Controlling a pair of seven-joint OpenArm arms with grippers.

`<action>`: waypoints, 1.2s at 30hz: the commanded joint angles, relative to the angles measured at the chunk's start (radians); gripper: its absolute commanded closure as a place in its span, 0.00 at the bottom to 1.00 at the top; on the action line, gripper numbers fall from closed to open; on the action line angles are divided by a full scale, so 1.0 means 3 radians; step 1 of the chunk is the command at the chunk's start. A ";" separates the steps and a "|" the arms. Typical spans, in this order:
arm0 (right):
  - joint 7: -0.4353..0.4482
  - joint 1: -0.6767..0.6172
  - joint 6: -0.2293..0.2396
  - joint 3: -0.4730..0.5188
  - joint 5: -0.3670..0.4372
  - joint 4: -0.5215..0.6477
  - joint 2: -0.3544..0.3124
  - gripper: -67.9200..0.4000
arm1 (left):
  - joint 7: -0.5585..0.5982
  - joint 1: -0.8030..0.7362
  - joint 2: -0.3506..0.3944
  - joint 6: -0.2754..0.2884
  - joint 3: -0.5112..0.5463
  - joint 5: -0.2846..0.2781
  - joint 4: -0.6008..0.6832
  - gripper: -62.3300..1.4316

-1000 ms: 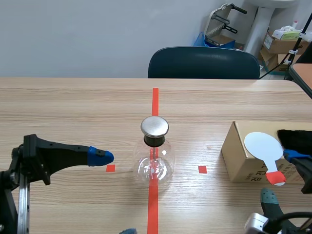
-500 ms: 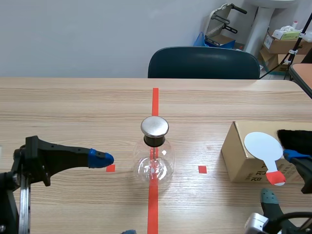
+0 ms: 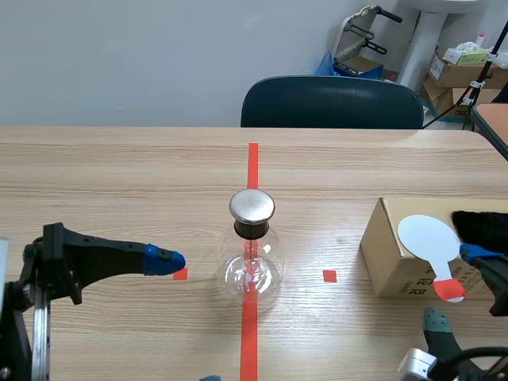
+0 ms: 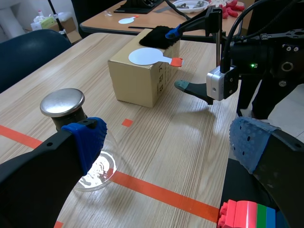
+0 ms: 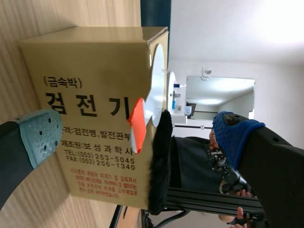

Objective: Do the electroscope experiment

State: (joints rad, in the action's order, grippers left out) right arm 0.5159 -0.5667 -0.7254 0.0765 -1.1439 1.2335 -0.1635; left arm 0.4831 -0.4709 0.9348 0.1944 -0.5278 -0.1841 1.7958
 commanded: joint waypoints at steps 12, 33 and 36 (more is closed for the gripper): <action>0.0870 -0.1513 -0.0192 0.0004 0.1835 0.0888 -0.0765 0.00 | -0.0121 0.0003 -0.0034 -0.0028 0.0009 -0.0024 0.0070 0.11; -0.0079 -0.0863 0.1930 0.0011 0.4870 0.2126 -0.1984 0.00 | -0.1045 -0.0329 -0.1148 -0.0618 0.1420 -0.0141 0.0061 0.25; -0.0510 -0.0641 0.2215 0.0009 0.5108 0.2266 -0.1982 0.00 | -0.0974 -0.0430 -0.1148 -0.0628 0.1581 -0.0271 0.0061 0.25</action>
State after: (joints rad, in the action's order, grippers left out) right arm 0.3542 -0.7738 -0.0631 0.0727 0.3779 1.8957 -0.7563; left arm 0.1680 -0.5869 0.5846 0.0074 -0.0502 -0.2588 1.7958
